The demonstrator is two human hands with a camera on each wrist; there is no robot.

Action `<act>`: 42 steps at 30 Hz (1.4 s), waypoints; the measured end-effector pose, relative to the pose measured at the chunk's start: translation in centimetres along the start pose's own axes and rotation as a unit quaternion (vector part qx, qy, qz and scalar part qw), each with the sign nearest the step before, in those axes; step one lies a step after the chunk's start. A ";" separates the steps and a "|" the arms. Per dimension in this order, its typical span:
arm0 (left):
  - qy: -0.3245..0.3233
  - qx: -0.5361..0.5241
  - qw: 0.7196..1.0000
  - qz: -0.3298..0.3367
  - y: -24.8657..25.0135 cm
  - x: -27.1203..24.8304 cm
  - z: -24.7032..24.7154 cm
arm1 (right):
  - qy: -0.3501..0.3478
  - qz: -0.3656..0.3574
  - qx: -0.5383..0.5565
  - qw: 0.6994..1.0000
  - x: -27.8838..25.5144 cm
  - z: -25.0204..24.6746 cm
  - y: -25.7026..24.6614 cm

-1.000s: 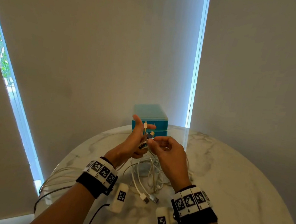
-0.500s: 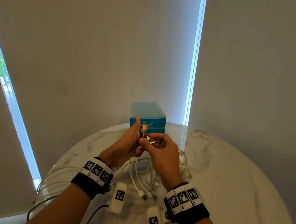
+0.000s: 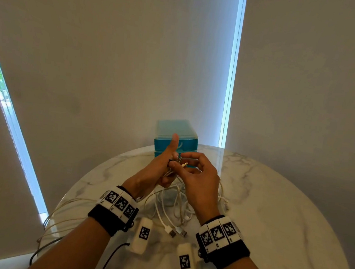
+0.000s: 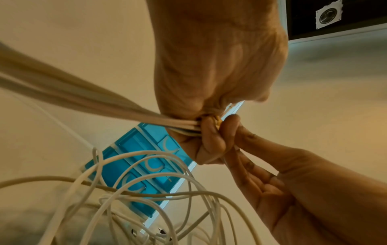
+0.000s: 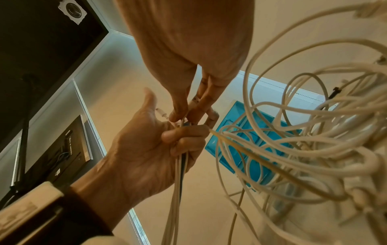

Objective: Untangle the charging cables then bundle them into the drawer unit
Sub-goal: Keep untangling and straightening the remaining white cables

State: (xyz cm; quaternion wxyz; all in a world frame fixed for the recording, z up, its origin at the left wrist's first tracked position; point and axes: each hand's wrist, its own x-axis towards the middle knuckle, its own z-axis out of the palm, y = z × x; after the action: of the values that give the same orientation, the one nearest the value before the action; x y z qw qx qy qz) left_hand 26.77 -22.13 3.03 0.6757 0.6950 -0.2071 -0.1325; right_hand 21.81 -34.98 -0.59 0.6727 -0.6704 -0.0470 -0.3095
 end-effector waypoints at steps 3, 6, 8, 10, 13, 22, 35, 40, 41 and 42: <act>0.019 0.030 0.999 0.001 -0.4 0.2 -0.1 | 0.003 -0.009 0.000 1.000 -0.1 0.0 -0.2; 0.033 0.002 0.999 -0.017 -0.3 0.2 0.0 | 0.005 -0.011 -0.006 1.000 -0.2 0.1 -0.3; 0.008 -0.027 0.999 -0.019 0.1 0.1 0.2 | 0.011 -0.009 -0.010 1.000 -0.2 0.2 -0.3; -0.031 -0.060 0.998 -0.015 0.5 -0.1 0.3 | 0.017 -0.005 -0.007 1.000 -0.1 0.2 -0.2; -0.028 -0.084 0.996 -0.025 0.8 0.0 0.2 | 0.017 -0.010 -0.013 1.000 -0.1 0.1 -0.2; 0.021 0.032 0.999 -0.019 -0.1 0.7 0.1 | 0.028 -0.021 -0.015 0.999 -0.2 0.2 -0.2; 0.063 0.015 0.998 0.007 0.2 0.7 0.2 | -0.016 -0.081 -0.055 0.995 0.3 -0.2 0.0; 0.143 -0.088 0.985 0.026 -1.4 1.1 -3.0 | 0.065 0.038 -0.006 0.997 2.2 -3.9 -0.2; 0.152 -0.109 0.982 0.022 -1.9 1.1 -3.4 | 0.054 0.051 -0.016 0.997 2.5 -4.4 -0.1; 0.161 -0.115 0.980 0.020 -2.3 1.1 -3.7 | 0.036 0.059 -0.034 0.997 2.7 -4.7 0.0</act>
State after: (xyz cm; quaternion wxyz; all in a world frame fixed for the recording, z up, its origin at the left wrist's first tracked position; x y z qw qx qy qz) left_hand 29.74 -19.34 1.05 0.7782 0.6205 -0.0929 -0.0284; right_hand 22.31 -40.33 0.20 0.6676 -0.6830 0.0275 -0.2952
